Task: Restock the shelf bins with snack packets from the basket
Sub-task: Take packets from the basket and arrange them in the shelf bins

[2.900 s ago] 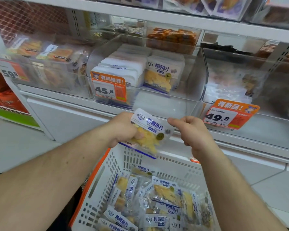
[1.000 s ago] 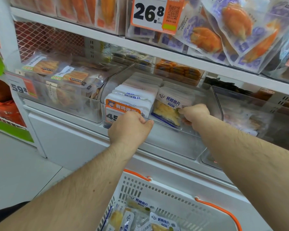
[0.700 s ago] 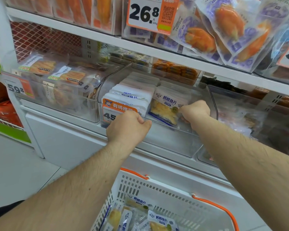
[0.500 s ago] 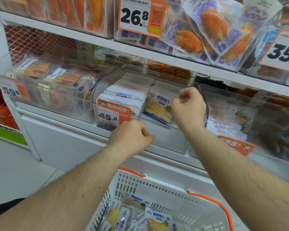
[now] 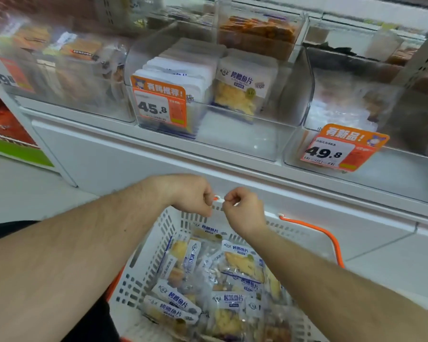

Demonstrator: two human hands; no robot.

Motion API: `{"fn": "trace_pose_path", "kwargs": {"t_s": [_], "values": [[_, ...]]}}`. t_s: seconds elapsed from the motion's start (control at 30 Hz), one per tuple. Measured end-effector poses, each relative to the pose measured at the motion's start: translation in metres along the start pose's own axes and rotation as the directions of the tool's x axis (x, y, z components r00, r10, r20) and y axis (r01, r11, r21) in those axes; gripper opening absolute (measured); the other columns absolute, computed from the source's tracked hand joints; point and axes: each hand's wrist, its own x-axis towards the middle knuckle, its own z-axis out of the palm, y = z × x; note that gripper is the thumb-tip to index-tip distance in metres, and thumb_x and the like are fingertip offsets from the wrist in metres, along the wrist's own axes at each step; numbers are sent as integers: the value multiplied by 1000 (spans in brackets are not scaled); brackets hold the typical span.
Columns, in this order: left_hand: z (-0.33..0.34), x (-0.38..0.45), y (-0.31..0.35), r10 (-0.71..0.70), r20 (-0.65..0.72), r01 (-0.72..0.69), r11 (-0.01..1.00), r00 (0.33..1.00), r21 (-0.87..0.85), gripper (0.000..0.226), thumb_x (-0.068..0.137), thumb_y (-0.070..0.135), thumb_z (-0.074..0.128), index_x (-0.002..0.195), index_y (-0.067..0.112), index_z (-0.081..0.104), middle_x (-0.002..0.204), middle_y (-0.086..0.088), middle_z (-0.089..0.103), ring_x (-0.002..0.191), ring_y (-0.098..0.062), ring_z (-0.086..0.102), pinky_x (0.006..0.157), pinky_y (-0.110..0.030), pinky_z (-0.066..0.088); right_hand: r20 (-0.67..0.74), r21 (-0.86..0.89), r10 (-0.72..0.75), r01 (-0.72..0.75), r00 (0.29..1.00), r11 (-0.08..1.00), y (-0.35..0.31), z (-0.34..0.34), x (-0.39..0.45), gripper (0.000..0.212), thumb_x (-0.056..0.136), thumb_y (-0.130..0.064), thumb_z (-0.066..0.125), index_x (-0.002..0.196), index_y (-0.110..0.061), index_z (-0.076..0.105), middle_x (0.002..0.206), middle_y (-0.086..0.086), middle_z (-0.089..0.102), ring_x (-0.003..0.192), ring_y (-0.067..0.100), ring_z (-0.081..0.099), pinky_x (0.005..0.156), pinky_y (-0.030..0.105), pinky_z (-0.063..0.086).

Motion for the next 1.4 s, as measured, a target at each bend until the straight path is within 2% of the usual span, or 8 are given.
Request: {"fn": "trace_pose_path", "kwargs": {"t_s": [0.2,0.33,0.47,0.67,0.87,1.1,1.3,1.4], "values": [[12,15,1,-17,118,2,993,993,121,29,90,37,66,114,21,64,108,5,65,88,-14,58,81,-32,49,264,-257,316,-249,911,934,76,42,-7,13,87,-7,55,80,-14,63,75,1,62,64,16,57,60,30,53],[18,25,4,-5,183,-25,986,983,164,22,92,36,63,110,23,62,105,4,59,88,-16,56,82,-30,48,545,-440,399,-153,738,885,107,70,-26,19,87,-13,65,100,-1,71,92,11,70,83,19,63,73,31,53],[18,31,4,-36,192,0,983,981,183,33,93,39,63,119,19,63,116,6,64,98,-16,62,85,-30,50,615,-472,430,-128,662,872,126,91,-40,22,87,-16,68,103,0,70,102,14,71,86,20,64,65,20,47],[17,32,8,-40,193,2,981,980,196,44,93,39,63,132,21,57,127,7,58,104,-13,58,88,-28,47,627,-462,401,-96,668,882,129,98,-51,9,92,-9,62,86,-14,67,83,-1,64,73,8,57,71,24,49],[13,27,11,-41,160,8,980,986,198,46,93,41,63,134,20,55,128,5,58,97,-13,56,79,-26,44,660,-440,361,-50,658,896,93,72,-35,15,89,-6,50,94,-9,64,98,8,66,85,20,58,75,36,51],[9,22,7,-60,134,27,971,989,236,46,91,42,63,126,12,62,123,-4,66,89,-16,59,82,-31,51,604,-362,301,-82,738,929,46,-1,-7,25,88,1,47,78,-19,57,96,3,72,91,21,71,68,30,52],[10,16,13,30,98,-33,999,995,25,66,81,50,74,137,26,50,134,8,55,116,-14,56,101,-34,47,586,-242,195,-60,786,968,1,-68,-2,27,92,5,47,77,-16,57,97,10,74,84,22,73,70,34,50],[12,14,20,83,52,-74,986,995,-152,52,81,43,78,126,27,57,126,10,61,112,-12,59,97,-31,49,586,-138,128,-57,800,989,-15,-94,-5,21,96,-1,52,81,-15,56,96,9,74,86,26,73,79,40,52]]}}
